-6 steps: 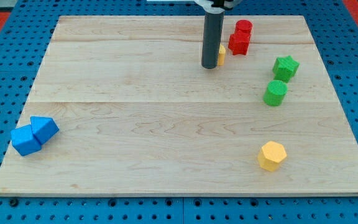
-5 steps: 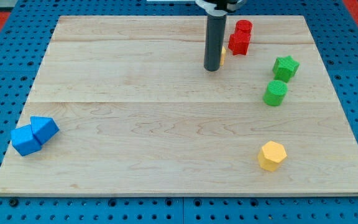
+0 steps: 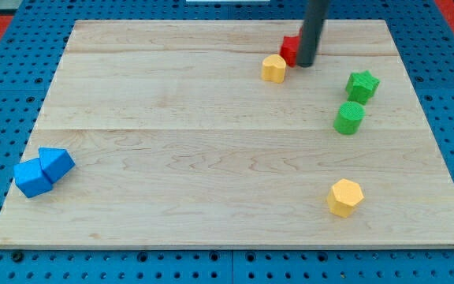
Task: Push the red circle into the red star
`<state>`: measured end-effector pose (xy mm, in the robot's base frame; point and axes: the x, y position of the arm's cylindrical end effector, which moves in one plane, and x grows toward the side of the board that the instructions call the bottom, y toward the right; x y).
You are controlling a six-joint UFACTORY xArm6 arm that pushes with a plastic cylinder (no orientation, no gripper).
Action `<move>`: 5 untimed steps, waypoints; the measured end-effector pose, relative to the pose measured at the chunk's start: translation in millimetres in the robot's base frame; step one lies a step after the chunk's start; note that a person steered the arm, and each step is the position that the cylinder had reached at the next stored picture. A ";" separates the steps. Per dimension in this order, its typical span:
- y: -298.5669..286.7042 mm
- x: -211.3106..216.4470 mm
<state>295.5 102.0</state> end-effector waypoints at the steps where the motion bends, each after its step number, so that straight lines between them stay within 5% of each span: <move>1: -17.2 0.6; 3: 74.9 -4.1; 5: 83.8 -59.6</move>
